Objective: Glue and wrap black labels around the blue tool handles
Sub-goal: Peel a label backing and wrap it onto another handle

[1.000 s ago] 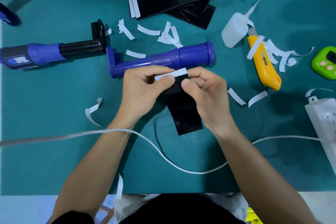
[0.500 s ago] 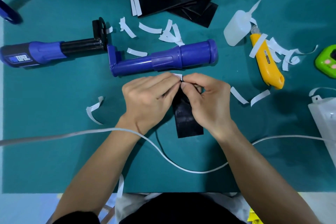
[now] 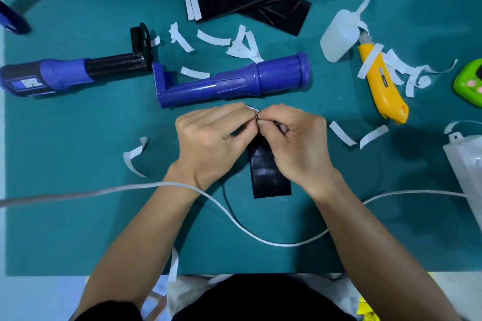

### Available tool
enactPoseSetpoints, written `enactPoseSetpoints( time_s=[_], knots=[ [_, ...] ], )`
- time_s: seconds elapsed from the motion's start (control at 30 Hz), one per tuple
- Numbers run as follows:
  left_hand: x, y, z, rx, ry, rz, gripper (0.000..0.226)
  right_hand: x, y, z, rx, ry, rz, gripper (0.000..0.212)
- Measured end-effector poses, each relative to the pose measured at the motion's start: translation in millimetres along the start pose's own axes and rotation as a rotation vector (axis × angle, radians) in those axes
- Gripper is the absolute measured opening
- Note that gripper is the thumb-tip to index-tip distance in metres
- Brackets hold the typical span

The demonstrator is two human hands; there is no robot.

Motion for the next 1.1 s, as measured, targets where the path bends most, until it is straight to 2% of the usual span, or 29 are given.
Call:
enactPoseSetpoints(
  time_s=[0.2, 0.43, 0.53, 0.67, 0.83, 1.1],
  knots=[
    [2.8, -11.8, 1.2, -0.075, -0.020, 0.098, 0.014, 1.5, -0.4, -1.4, 0.037, -0.023, -0.077, 0.015],
    [14.5, -30.0, 3.6, -0.290, -0.116, 0.273, 0.012, 2.8, 1.1, -1.6, 0.064, -0.040, -0.111, 0.013],
    [14.9, -30.9, 3.1, -0.316, -0.141, 0.304, 0.012, 0.8, 2.7, -2.2, 0.072, -0.030, -0.123, 0.013],
    [14.8, -30.4, 2.0, -0.317, -0.170, 0.330, 0.011, -4.0, -4.3, -1.5, 0.010, -0.002, -0.028, 0.014],
    [18.8, -34.2, 3.9, -0.341, -0.225, 0.341, 0.005, -4.2, -19.4, -0.3, -0.136, 0.007, 0.223, 0.015],
    [17.4, -30.8, 11.6, -0.387, -0.143, 0.310, 0.007, -4.4, -24.1, 0.7, -0.177, 0.015, 0.244, 0.019]
  ],
)
Point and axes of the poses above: each hand's wrist, its own z-axis away from the middle knuckle, its own x-axis out of the palm, y = z × x, the point moved 10 cm from there along -z, towards the middle knuckle, and after that the axes turned 6 degrees about -y, right-handed, at the moved point
